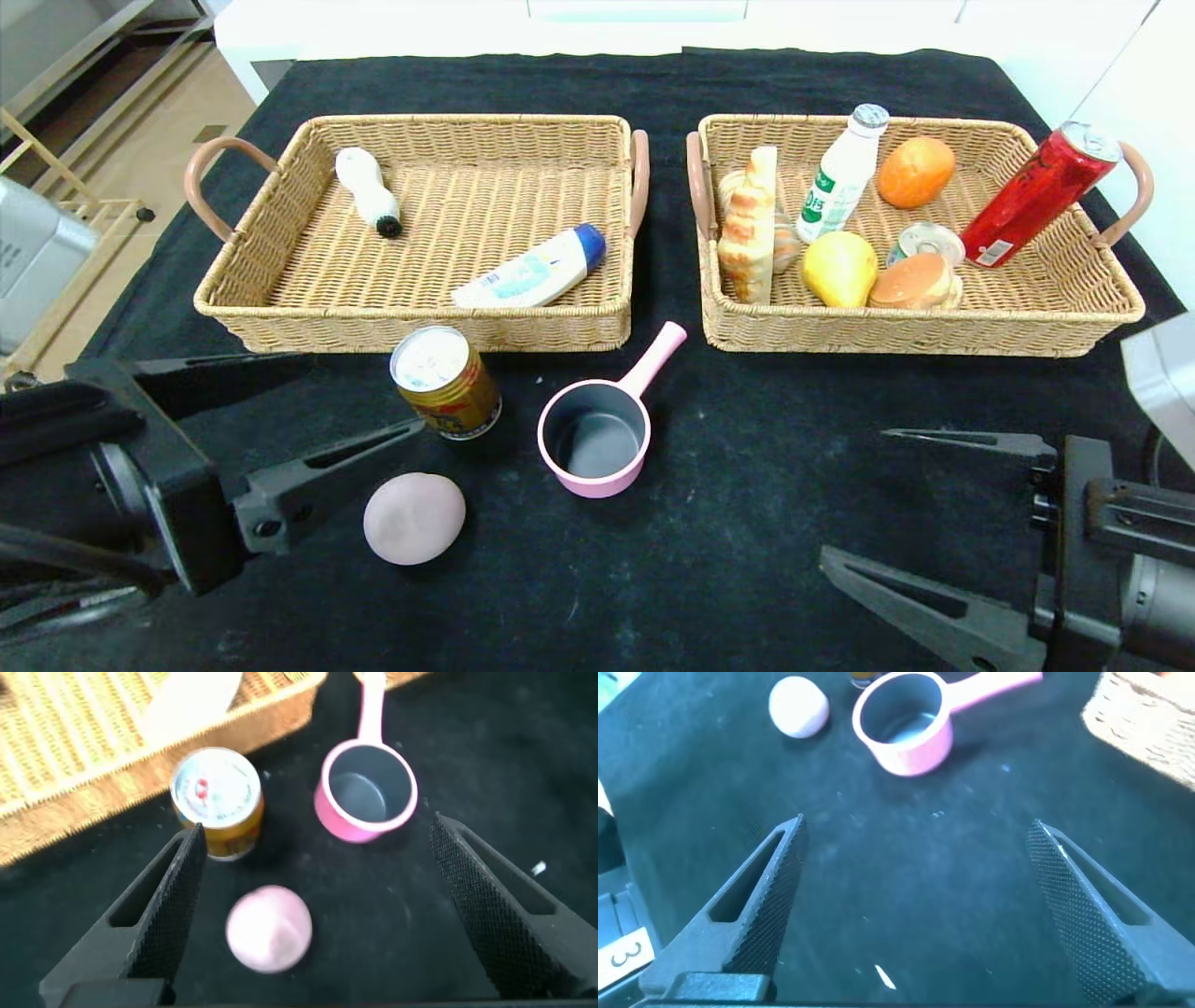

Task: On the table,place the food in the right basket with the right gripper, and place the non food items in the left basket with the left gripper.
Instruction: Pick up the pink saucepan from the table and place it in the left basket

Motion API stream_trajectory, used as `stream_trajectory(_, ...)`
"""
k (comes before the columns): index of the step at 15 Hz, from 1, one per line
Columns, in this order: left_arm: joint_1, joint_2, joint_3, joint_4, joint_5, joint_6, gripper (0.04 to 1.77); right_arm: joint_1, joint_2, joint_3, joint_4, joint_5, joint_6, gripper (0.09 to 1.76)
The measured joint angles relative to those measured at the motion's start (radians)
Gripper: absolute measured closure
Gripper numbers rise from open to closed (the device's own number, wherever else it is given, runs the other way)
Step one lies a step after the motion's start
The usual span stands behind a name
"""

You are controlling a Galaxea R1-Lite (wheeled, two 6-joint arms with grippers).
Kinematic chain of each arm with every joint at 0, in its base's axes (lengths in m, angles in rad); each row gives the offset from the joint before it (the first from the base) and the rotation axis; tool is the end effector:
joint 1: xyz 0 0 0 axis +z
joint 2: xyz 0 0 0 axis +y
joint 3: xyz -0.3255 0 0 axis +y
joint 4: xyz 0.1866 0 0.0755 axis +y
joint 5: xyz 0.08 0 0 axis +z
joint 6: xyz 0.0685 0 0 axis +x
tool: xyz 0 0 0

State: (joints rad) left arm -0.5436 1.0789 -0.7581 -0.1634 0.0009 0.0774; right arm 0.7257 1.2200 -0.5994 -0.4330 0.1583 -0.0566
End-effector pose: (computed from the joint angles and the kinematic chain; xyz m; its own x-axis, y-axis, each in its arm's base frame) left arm 0.1659 -0.1002 0.2764 0.8457 -0.5101 -0.1568 0.5253 0.8475 0.0765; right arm 0.1641 0.1600 0.2311 0.6211 0.7618 -0.1842 -0.7779 0.6279 -0.0262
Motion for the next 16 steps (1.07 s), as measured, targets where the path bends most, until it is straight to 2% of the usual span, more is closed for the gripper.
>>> stream_trajectory(2, -0.002, 0.024, -0.046, 0.013, 0.021, 0.000, 0.09, -0.068, -0.020, 0.054, -0.059, 0.079, 0.001, 0.15)
stream_trajectory(4, -0.002, 0.045, -0.112, 0.095, 0.055, 0.002, 0.09, -0.096, -0.047, 0.073, -0.065, 0.089, 0.005, 0.15)
stream_trajectory(7, -0.001, 0.072, -0.250, 0.315, 0.082, 0.000, 0.09, -0.126, -0.077, 0.079, -0.064, 0.094, 0.007, 0.15)
stream_trajectory(9, 0.000, 0.089, -0.333, 0.504, 0.124, -0.012, 0.09, -0.135, -0.088, 0.081, -0.063, 0.093, 0.006, 0.15)
stream_trajectory(11, 0.002, 0.097, -0.381, 0.652, 0.151, -0.069, 0.09, -0.137, -0.093, 0.087, -0.061, 0.094, 0.005, 0.15)
stream_trajectory(12, 0.003, 0.099, -0.388, 0.682, 0.160, -0.084, 0.09, -0.136, -0.094, 0.093, -0.061, 0.095, 0.006, 0.15)
stream_trajectory(16, 0.016, 0.109, -0.349, 0.690, 0.163, -0.099, 0.09, -0.136, -0.103, 0.098, -0.065, 0.096, 0.007, 0.15)
